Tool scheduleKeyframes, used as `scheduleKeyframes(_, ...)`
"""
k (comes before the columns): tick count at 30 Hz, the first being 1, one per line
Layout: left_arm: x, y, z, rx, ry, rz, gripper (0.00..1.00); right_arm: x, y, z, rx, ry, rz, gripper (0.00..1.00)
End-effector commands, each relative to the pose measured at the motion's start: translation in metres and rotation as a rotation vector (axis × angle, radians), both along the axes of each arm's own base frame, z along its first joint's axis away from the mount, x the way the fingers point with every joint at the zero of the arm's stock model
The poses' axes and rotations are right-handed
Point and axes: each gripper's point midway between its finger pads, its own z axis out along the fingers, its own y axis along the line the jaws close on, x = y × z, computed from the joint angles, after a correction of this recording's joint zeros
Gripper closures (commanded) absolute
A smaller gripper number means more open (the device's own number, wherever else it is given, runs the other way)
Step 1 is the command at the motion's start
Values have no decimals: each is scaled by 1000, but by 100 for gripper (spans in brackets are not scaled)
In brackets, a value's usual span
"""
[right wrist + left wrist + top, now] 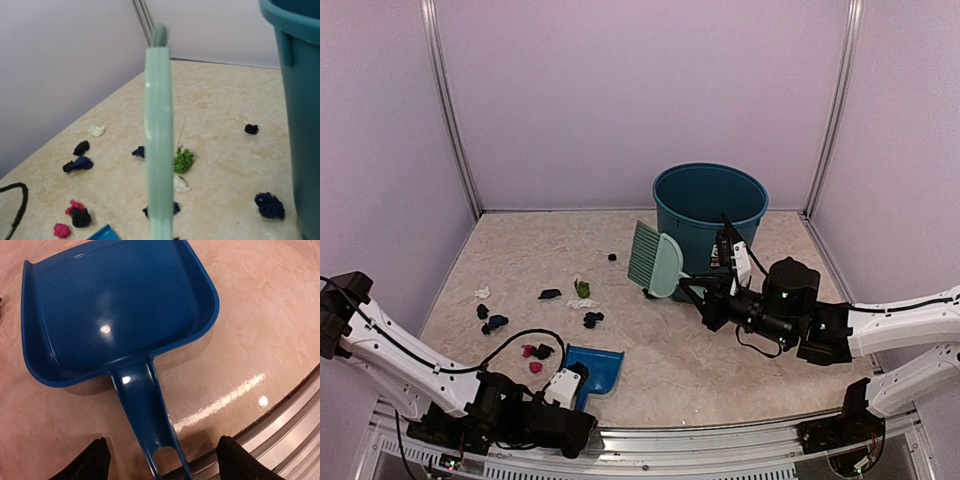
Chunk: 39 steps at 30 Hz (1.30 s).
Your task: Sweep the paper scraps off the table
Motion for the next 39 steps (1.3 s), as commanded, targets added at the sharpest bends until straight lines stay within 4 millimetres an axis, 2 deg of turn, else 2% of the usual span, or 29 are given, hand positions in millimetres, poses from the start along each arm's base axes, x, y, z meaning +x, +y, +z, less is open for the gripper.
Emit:
scheduleKeyframes(1, 10, 2, -19, 17, 1, 40, 29, -2, -5, 1, 4, -5, -18, 100)
scheduleKeyframes(4, 13, 1, -24, 22, -8, 34, 38, -1, -6, 3, 0, -13, -22, 100)
scheduleKeyframes(10, 20, -2, -18, -3, -47, 2, 49, 0, -12, 6, -9, -37, -44, 100)
scheduleKeyframes(15, 24, -13, -13, -97, -37, -73, 54, 4, -18, 3, -42, -50, -77, 100)
scheduleKeyframes(19, 26, -19, -8, -87, -68, -130, 56, 5, -25, 4, -62, -63, -100, 100)
scheduleKeyframes(20, 26, -27, -3, -112, -77, -148, 57, 5, -27, 5, -65, -69, -104, 100)
scheduleKeyframes(26, 27, -44, -7, -105, -74, -221, 60, 5, -38, 9, -71, -92, -134, 100)
scheduleKeyframes(32, 28, -65, -1, -82, -110, -297, 64, 2, -53, 13, -69, -113, -162, 100)
scheduleKeyframes(39, 33, -101, 5, -90, -114, -405, 64, -1, -77, 19, -59, -141, -212, 100)
